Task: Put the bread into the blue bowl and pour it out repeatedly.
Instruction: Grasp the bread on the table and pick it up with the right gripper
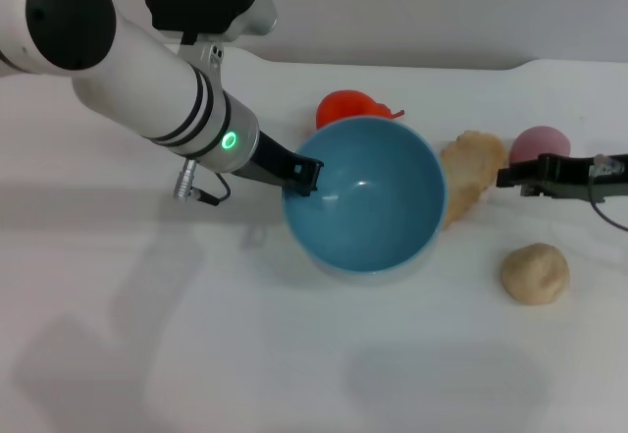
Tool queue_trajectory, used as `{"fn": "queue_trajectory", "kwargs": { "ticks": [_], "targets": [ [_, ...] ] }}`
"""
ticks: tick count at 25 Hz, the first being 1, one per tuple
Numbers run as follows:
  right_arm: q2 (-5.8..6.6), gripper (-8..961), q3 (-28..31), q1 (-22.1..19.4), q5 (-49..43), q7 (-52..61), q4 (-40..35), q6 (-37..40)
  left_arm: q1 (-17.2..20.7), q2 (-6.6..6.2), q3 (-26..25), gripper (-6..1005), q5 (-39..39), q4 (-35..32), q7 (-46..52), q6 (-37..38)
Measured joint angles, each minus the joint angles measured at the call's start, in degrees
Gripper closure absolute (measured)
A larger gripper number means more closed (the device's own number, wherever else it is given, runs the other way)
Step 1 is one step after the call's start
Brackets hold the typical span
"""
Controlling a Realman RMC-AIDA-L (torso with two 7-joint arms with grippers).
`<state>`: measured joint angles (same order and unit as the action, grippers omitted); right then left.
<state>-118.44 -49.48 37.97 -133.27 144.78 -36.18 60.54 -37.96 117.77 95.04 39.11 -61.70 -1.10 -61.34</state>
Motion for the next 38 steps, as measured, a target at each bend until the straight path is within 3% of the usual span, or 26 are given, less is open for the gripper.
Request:
{"fn": "queue_trajectory", "kwargs": {
  "ticks": [10,17,25,38],
  "targets": [
    [0.05,511,0.45,-0.37,9.18,0.06,6.46,-6.81,-0.02,-0.01,-0.84,1000,0.03,-0.06,-1.47,-0.43],
    [-0.11,531,-0.21,1.69,12.10,0.02,11.56,-12.72,0.48,-0.09,-1.55,999,0.07,-0.08,-2.76,-0.95],
    [-0.38,554,-0.44,6.13,12.56,-2.27,18.34,-19.45,0.62,-0.06,-2.43,1000,0.49,0.05,-4.38,-1.33],
    [-0.92,591,-0.52,9.18,12.79,-4.81,23.50,-26.91,0.81,-0.07,-2.41,999,0.49,0.10,-4.44,-1.32]
  ]
}}
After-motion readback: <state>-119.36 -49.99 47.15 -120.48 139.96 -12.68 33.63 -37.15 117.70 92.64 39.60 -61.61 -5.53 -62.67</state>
